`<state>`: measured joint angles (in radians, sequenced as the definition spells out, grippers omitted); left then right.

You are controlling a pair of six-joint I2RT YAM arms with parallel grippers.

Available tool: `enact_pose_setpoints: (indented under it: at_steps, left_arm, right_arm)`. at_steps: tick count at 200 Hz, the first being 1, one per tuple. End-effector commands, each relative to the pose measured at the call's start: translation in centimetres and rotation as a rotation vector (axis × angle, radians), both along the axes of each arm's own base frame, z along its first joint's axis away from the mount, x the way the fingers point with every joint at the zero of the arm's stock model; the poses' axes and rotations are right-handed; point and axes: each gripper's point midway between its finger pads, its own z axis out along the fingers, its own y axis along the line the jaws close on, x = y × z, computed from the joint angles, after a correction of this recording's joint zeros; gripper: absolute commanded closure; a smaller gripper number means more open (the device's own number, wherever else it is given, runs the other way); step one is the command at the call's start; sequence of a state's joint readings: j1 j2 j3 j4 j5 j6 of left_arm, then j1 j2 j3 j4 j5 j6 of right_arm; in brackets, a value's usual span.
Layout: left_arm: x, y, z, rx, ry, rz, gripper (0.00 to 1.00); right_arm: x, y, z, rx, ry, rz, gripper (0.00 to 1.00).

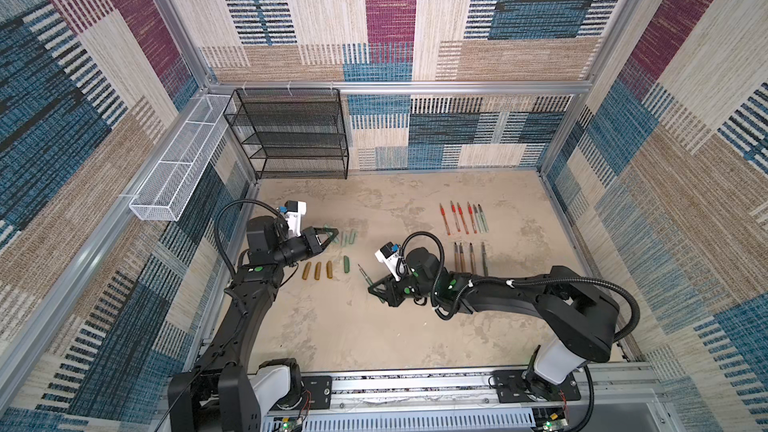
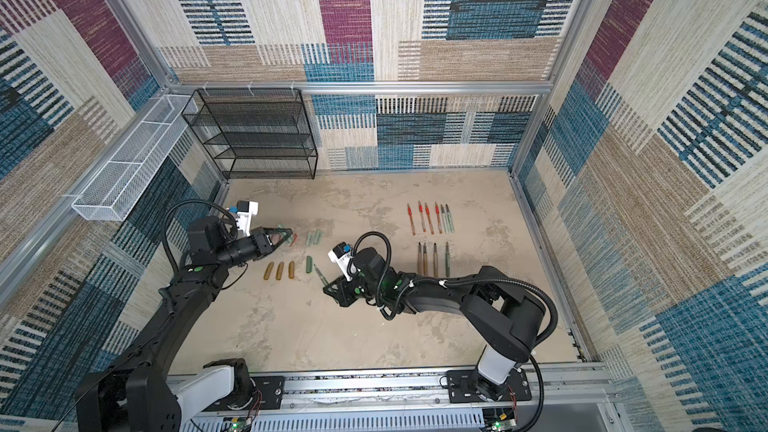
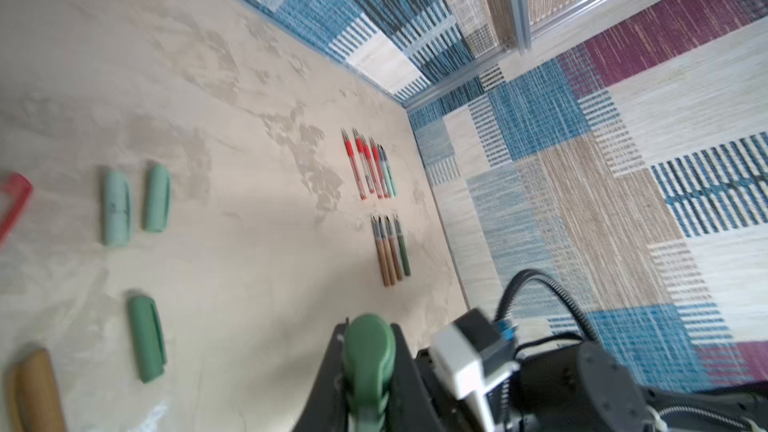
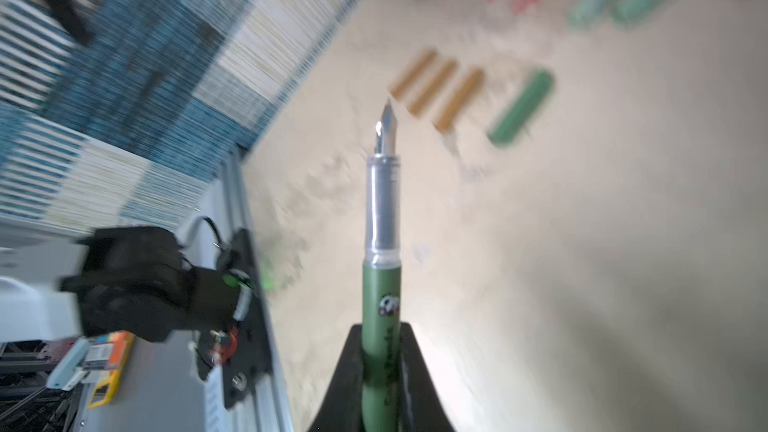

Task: Open the pen caps
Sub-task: 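Set the green cap beside the other green caps while the right carries the pen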

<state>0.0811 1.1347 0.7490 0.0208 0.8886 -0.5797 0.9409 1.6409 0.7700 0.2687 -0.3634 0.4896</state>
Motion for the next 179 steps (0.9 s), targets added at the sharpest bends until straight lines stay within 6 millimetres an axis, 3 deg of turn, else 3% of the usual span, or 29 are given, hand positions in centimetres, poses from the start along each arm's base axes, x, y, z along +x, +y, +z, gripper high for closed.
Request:
enact_pose_setpoints:
  at_steps: [1,48,78,118,165,179]
  left_arm:
    - [1.6,1.4,1.0,0.03,-0.037,0.073,1.0]
    - [2.0,1.1,-0.3,0.032,0.013,0.06,1.0]
    - [1.4,-0.8,-2.2,0.05,0.052,-0.005,1.0]
    - [-0.1,-4.7,-7.0,0.143,0.157,-0.117,1.0]
    - [-0.7,-6.3,-12.7,0.271,0.309,-0.128,1.0]
    - [-0.5,-5.9,-14.1,0.344,0.342,-0.104,1.0]
  right_arm:
    - [-0.8,-1.7,-0.2,0.006,0.014,-0.042,1.0]
    - [-0.6,-4.3,0.8,-0.02,-0.042,-0.12,1.0]
    - [0.9,-6.6,1.6,-0.068,-0.063,-0.233,1.0]
    - [2.9,-11.7,3.0,-0.118,-0.087,-0.444,1.0]
    - [3.7,-17.4,5.2,-0.112,-0.115,-0.614,1.0]
    - [3.5,-18.5,6.2,-0.102,-0.129,-0.638,1.0]
